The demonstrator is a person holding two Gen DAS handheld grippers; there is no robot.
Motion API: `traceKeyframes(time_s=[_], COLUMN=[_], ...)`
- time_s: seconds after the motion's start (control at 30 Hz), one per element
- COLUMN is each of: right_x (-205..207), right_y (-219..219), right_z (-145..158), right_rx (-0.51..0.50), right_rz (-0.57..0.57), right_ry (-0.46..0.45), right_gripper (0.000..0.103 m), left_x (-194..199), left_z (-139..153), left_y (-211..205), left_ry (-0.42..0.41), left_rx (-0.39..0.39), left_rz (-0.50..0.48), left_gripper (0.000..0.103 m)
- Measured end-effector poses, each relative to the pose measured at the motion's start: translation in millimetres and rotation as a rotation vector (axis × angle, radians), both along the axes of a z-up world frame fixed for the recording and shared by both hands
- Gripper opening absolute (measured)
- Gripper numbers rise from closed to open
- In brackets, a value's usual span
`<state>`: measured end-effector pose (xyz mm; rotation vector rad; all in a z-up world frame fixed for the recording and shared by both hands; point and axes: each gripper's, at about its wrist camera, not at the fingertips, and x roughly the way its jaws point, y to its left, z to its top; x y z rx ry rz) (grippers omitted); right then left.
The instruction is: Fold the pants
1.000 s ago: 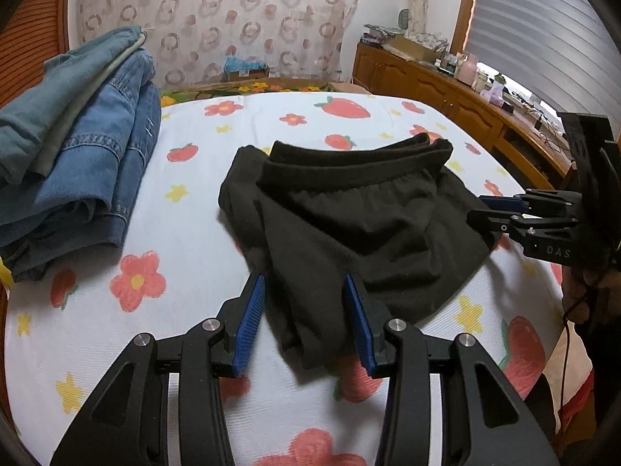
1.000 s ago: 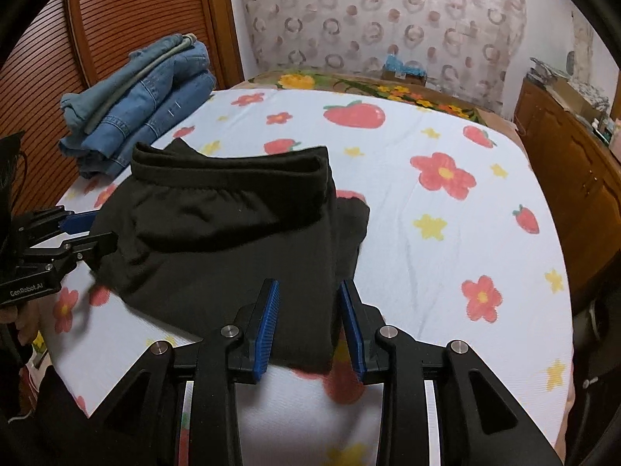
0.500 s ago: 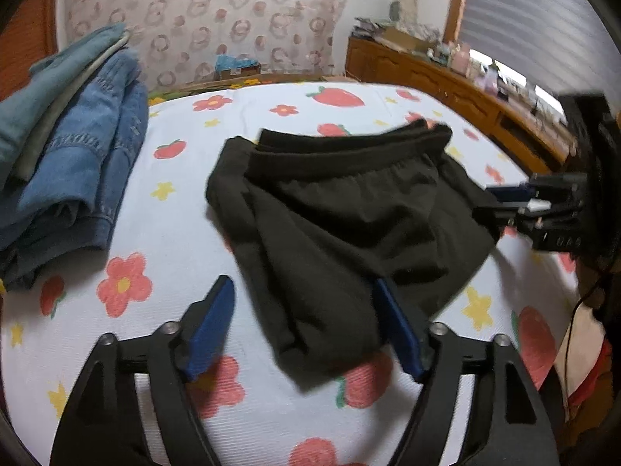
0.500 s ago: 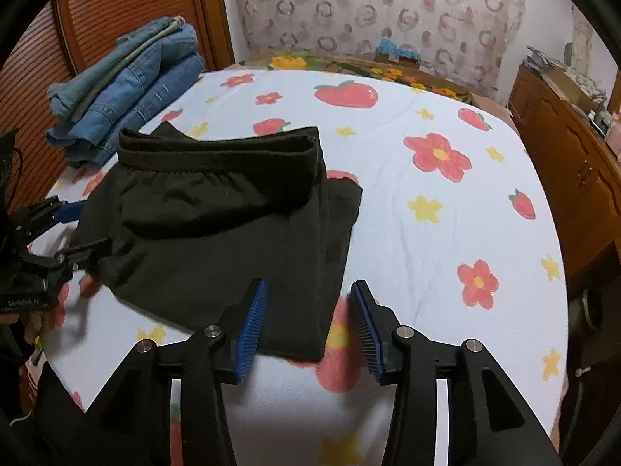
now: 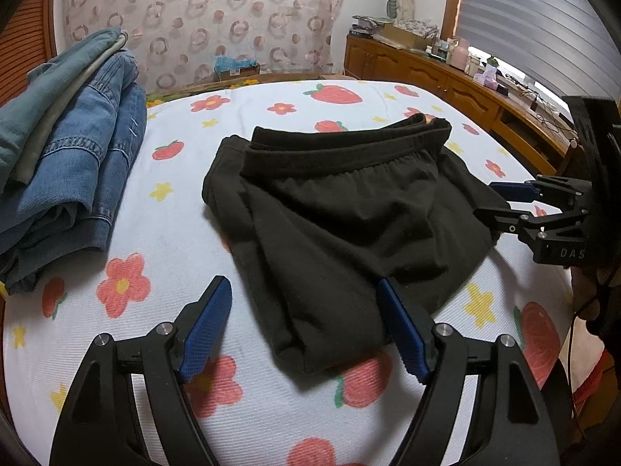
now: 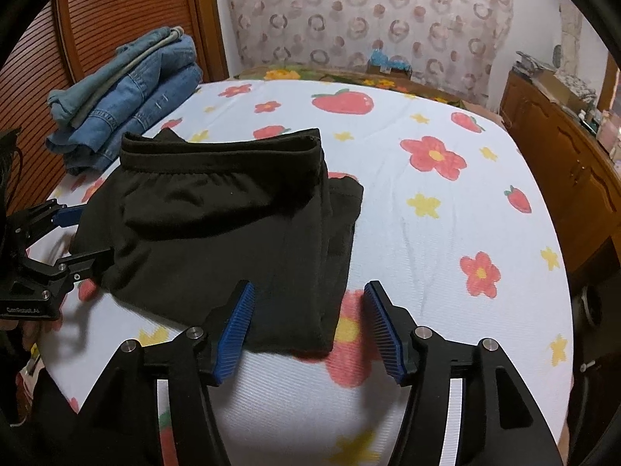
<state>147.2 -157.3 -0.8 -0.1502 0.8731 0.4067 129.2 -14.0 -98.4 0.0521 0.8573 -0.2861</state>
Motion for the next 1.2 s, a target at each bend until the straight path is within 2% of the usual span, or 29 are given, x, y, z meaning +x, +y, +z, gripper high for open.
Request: traceKeyframes(time_s=[0.2,0.27,0.33,0.4,0.43,0.47,0.87,1.0,1.1,1.2], right_x=[-12,-14,-16,-17,-18,-20,-34,-32,-25,-11], right_y=[-5,-8,-12,-14,-15,-17,-12,-13,-12,-5], right_z=[-1,1,2,3,5,7,15,23,28,28], right_rx=[0.007,0.021,0.041,0.063,0.065,0.065,0.005,0.044,0.062,0.081], right_rz=[0.004,0.01,0.024,0.042,0.042,0.039,0.04,0.048,0.047,0.057], right_ry=[-0.014,-0.008,-0.002,0.012,0.008,-0.001,-0.038,-0.063,-0.087,-0.081], right_gripper=[0.06,0.052,0.03,0.017,0.011,0.01,0.01,0.019,0.032,0.037], left_x=[0,0,0,0,0,0,0,0,-1,0], left_z=[0,0,0,0,0,0,-1,-1,-1,-1], left_y=[-1,-1,-1,-1,-1,-1,-2,-1,-1,-1], left_ry=[0.0,0.0,0.0,0.0,0.0,0.0,0.0,0.0,0.0,0.0], left_rx=[0.001,0.003,0.001,0.001,0.001,0.001,0.0,0.001,0.002,0.002], left_rz=[0.0,0.001,0.001,0.0,0.0,0.0,0.001,0.001,0.001,0.001], left_gripper=[0.079,0.079,0.079,0.079,0.079,0.079,0.079,0.079,0.079,0.079])
